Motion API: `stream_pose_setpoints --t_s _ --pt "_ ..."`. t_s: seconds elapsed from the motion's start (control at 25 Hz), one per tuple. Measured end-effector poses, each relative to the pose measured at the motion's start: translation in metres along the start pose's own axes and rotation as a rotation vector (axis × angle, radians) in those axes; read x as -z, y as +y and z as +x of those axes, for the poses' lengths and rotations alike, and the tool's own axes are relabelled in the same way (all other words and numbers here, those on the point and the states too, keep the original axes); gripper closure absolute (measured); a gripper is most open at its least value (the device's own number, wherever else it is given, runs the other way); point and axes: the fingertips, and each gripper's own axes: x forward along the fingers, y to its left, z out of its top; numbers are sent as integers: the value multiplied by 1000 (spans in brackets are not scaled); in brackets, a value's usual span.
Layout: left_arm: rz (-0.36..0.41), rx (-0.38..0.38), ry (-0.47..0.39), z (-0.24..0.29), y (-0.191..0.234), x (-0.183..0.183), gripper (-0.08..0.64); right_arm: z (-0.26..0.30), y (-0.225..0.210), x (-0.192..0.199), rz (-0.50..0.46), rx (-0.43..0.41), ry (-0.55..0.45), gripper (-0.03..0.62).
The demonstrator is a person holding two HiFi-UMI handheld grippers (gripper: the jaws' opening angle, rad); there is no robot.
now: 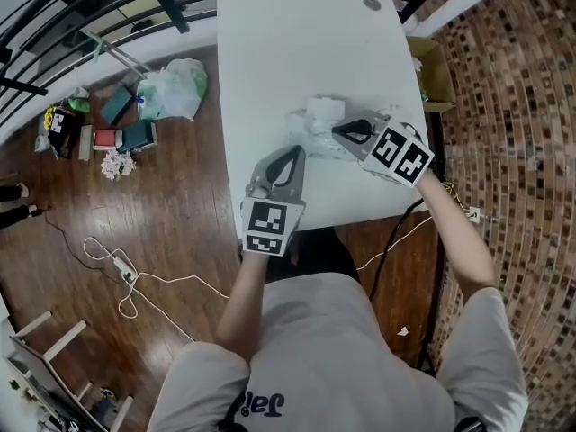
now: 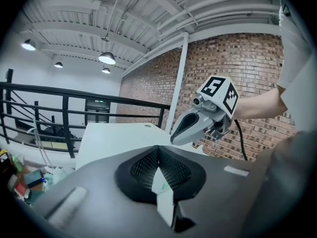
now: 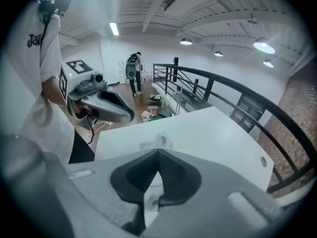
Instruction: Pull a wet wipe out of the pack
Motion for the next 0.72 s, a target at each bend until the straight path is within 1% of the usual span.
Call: stream_pose_setpoints --t_s 0.08,0.16,0.24,0.36,0.52,0.64,0.68,0.72 --pt "0 7 8 2 -3 3 543 -10 -2 -7 68 -7 -69 601" --pt "0 11 14 4 -5 6 543 -12 -6 -9 129 -10 -106 602" --pt "-3 12 20 4 -6 9 543 -10 -7 -11 133 -4 -109 602" --pt "2 17 27 3 -10 11 543 -24 -8 -21 146 30 -160 603" --pt "0 10 28 -2 -6 13 543 -48 -8 -44 211 50 -293 603" --pt "-17 5 23 -3 0 12 543 -43 -12 -49 257 42 -306 602" --pt "-16 4 26 -3 0 13 543 -46 -13 -55 277 30 -340 603" --pt "-9 5 30 -4 -2 13 543 -60 -15 -68 300 27 -412 603"
